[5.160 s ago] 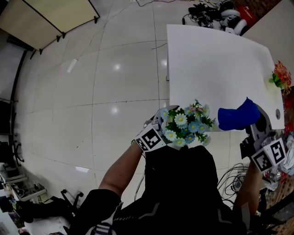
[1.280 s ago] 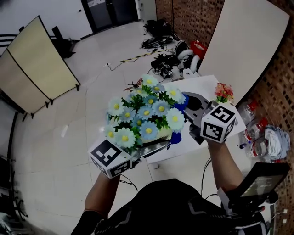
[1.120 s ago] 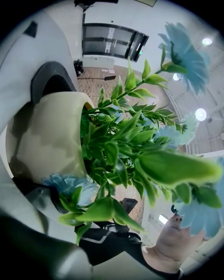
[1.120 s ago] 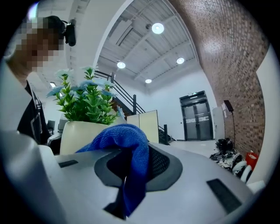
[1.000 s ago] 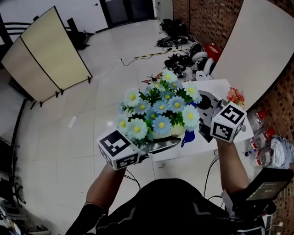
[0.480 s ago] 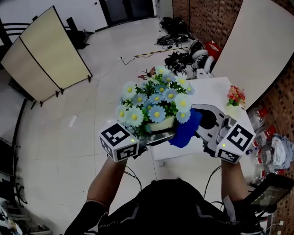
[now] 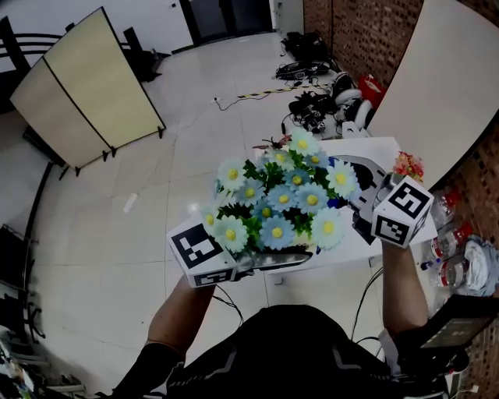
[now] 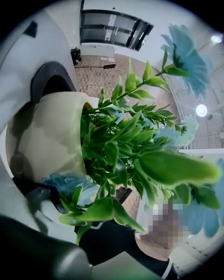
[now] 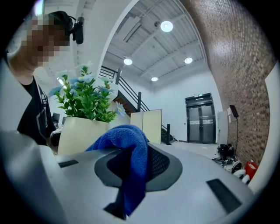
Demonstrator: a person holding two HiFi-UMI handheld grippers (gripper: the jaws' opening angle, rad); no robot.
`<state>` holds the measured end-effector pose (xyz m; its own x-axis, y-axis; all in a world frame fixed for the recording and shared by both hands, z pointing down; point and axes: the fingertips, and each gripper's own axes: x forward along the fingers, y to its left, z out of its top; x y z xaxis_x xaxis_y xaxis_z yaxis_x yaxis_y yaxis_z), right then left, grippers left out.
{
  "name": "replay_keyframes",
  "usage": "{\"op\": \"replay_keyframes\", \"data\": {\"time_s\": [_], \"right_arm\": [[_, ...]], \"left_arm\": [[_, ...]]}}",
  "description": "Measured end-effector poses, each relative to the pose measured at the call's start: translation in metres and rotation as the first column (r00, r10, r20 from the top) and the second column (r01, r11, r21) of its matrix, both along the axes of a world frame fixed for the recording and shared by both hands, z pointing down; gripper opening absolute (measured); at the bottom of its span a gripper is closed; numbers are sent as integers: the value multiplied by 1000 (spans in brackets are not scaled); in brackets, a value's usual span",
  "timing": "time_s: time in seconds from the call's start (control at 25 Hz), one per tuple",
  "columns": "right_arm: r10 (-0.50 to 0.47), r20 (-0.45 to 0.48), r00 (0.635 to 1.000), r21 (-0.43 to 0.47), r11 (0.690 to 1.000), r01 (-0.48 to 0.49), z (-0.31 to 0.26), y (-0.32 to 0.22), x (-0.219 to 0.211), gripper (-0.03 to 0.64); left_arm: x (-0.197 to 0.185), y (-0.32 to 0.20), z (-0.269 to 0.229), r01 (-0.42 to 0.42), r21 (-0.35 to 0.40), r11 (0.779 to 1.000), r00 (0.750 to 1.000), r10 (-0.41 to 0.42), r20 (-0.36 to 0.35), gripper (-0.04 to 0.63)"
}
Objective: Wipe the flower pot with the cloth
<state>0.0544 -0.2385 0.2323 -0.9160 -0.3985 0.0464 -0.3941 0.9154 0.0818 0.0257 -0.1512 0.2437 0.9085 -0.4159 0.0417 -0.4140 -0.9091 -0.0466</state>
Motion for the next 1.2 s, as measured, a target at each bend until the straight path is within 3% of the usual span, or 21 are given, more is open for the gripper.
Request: {"op": "replay_keyframes", "data": {"time_s": [0.28, 0.64, 0.88, 1.08, 1.2], "right_arm": [[-78, -29, 997, 33, 996, 79, -7, 45, 0, 63], [-83, -33, 996, 68, 994, 86, -8, 91, 7, 63], [-56, -11, 998, 52, 997, 57, -16, 83, 21, 63], [-15, 60, 998, 17, 1000, 14, -20, 60, 37, 63], [34, 36, 999, 21, 999, -35, -20, 25, 33, 64]], "left_arm": [[-2, 1, 2, 45, -11, 999, 999, -44, 15, 566], [-2, -11, 14, 64, -23, 998, 998, -63, 9, 566], [-1, -4, 8, 34, -11, 999, 999, -33, 7, 566], [-1, -7, 6, 33, -4, 999, 999, -33, 0, 566], [-1, -5, 0, 0, 46, 999, 1000, -1, 19, 566]]}}
